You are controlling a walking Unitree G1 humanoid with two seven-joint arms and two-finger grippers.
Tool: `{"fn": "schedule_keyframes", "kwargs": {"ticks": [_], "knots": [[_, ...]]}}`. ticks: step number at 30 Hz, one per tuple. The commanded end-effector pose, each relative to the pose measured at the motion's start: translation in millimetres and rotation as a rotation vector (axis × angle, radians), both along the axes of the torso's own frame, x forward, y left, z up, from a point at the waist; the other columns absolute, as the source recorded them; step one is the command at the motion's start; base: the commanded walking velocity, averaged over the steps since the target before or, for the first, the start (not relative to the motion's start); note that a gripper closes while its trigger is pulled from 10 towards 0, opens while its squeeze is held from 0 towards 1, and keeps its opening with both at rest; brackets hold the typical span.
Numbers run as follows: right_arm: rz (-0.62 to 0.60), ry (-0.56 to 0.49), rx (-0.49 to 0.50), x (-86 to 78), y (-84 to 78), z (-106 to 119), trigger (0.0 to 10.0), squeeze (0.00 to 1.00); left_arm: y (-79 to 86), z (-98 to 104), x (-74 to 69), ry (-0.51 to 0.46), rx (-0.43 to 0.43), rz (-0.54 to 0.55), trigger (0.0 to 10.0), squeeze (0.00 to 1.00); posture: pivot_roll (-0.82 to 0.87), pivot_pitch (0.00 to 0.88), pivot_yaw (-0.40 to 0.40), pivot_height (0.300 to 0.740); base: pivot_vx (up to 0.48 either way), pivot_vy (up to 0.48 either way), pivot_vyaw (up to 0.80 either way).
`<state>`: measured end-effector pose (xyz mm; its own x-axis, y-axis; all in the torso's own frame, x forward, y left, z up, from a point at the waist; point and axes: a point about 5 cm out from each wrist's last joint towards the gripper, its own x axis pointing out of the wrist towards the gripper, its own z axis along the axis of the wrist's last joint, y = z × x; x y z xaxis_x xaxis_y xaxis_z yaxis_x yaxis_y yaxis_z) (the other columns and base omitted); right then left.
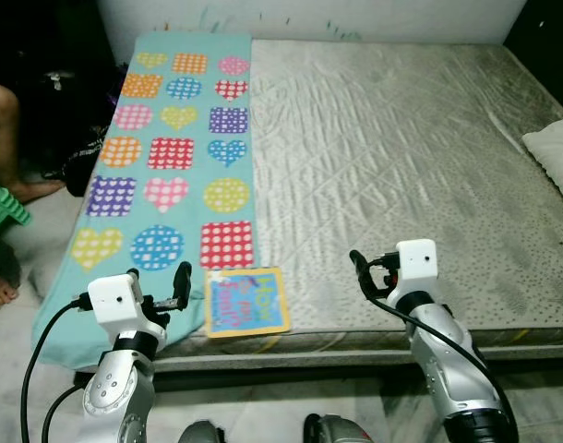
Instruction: Clean up the room
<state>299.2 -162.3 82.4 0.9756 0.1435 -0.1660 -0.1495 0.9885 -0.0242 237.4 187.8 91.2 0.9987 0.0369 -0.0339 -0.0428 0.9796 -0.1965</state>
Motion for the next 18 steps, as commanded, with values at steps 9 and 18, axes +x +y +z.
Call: {"fn": "schedule_keyframes", "kwargs": {"ticks": [9, 18], "knots": [[0.019, -0.013, 0.014, 1.4, 7.6, 2.1, 10.0, 0.0, 7.7, -4.0, -3.7, 0.025, 0.031, 0.026, 10.0, 0.0, -0.1, 0.186, -0.038, 0.74, 0.0, 0.0, 0.0], [0.022, -0.014, 0.01, 2.0, 8.7, 1.6, 10.0, 0.0, 5.3, -1.8, -3.7, 0.005, 0.036, 0.003, 10.0, 0.0, -0.1, 0.18, -0.038, 0.74, 0.0, 0.0, 0.0]]}}
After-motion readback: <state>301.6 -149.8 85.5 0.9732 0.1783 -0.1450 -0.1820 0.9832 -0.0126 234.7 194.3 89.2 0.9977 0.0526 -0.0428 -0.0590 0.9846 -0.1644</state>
